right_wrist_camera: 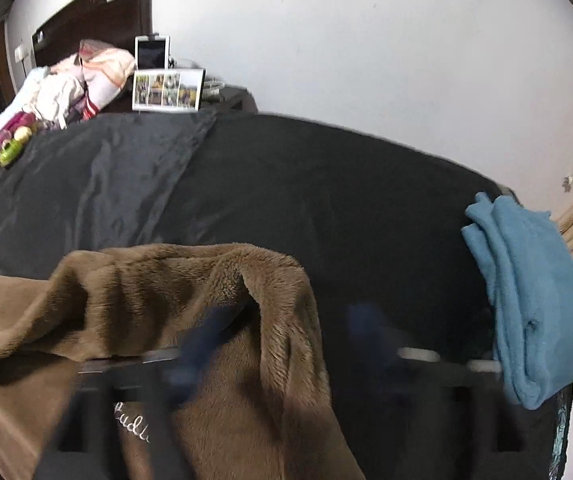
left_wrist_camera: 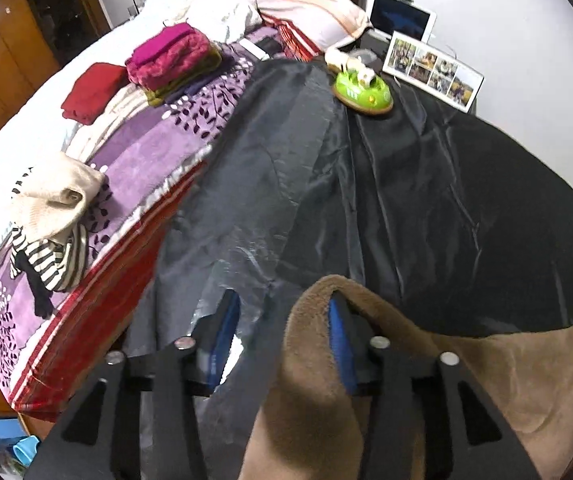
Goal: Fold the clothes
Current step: 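Lower the sweatshirt onto the black sheet and open both grippers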
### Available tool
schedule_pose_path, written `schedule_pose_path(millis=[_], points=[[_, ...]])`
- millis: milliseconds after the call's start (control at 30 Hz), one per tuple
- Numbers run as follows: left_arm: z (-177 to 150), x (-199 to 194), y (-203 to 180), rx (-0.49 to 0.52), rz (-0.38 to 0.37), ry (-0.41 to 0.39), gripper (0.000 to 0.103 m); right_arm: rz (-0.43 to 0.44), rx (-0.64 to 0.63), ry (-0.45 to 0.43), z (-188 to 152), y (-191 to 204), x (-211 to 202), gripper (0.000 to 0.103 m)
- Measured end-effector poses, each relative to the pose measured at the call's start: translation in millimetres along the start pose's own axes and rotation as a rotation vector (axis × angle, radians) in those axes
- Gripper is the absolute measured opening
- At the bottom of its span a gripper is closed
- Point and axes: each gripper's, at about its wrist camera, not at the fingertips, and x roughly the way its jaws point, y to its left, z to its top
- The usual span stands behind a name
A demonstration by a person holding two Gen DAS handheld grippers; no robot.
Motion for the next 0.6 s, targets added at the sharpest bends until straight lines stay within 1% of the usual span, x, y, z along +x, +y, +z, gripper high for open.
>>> schedule_pose_path(millis=[33, 133, 233, 333, 400, 500, 600], points=[[-4, -8, 1, 0.016, 0.007, -0.016, 0.060, 0.008, -0.007, -0.010, -1, 1, -7, 0.084], [-22, -34, -1, 0.084, 0.019, -0.056, 0.065, 0.045, -0.034, -0.017, -5, 6, -23, 0.084], [-39, -56, -5, 0.139, 0.020, -0.085, 0.067, 0.083, -0.068, -0.012, -17, 16, -30, 0.084], [-59, -75, -21, 0.207, -0.049, -0.092, 0.067, 0.115, -0.085, 0.012, -26, 24, -27, 0.084], [-78, -78, -41, 0.284, -0.105, -0.072, 0.067, 0.126, -0.091, 0.033, -32, 30, -21, 0.084], [-110, -69, -80, 0.415, -0.180, -0.021, 0.067, 0.131, -0.099, 0.059, -36, 36, -12, 0.084], [-133, -56, -115, 0.488, -0.233, 0.026, 0.067, 0.128, -0.111, 0.065, -36, 40, -2, 0.084]])
